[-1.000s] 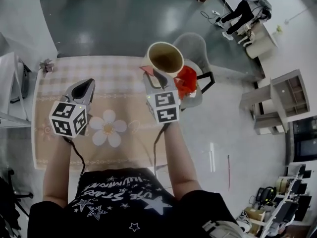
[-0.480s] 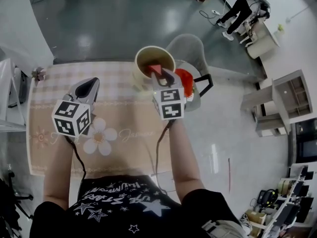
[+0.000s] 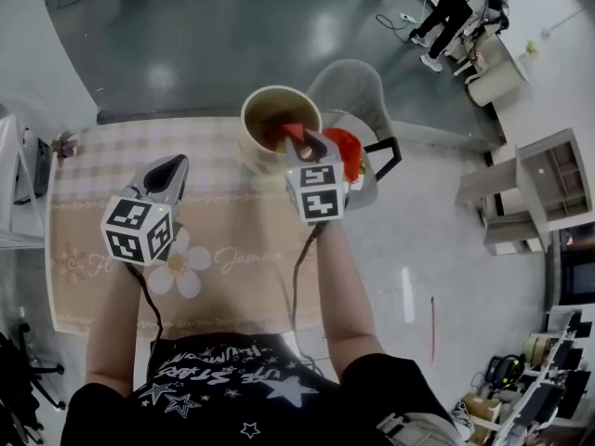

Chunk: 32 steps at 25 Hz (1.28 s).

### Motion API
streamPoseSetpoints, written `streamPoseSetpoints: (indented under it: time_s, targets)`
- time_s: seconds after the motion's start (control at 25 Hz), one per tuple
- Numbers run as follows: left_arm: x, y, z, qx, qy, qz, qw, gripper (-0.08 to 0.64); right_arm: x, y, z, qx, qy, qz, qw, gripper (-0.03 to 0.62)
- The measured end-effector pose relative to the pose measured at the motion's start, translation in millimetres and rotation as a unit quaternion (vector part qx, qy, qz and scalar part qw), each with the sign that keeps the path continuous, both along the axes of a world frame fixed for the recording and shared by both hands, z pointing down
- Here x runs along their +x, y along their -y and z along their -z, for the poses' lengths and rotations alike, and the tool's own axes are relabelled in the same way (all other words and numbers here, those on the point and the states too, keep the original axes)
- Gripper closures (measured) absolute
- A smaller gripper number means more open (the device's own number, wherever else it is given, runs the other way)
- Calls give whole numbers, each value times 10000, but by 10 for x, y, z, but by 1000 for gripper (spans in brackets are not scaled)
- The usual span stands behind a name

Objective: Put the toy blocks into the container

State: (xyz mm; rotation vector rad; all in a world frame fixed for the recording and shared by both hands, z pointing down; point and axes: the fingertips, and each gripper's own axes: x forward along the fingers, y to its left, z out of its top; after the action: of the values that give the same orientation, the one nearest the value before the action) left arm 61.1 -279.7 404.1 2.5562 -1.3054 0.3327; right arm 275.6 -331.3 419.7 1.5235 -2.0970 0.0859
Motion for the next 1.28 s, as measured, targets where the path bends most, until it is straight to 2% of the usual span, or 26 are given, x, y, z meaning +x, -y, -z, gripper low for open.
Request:
streamPoseSetpoints:
  time_s: [0.16, 0.24, 0.76, 0.96, 1.28]
  targets:
    - [-24, -10, -42, -37, 29, 50, 10000, 550, -1, 18, -10, 42, 59, 25, 10000, 479]
    - [-76, -3, -34, -32, 20, 106, 9999, 549, -21, 17, 3, 78, 122, 48, 9999, 456]
    - [-277, -121, 122, 121, -109, 95, 9998, 550, -156, -179, 166, 195, 98, -70, 9997, 456]
    - [-461, -220, 253, 241, -198, 86, 9995, 549, -255, -295, 306, 380, 8, -135, 9992, 456]
    - [-872, -509, 410, 406, -305, 63, 9987, 549, -638, -637, 557, 554, 24, -228, 9982, 456]
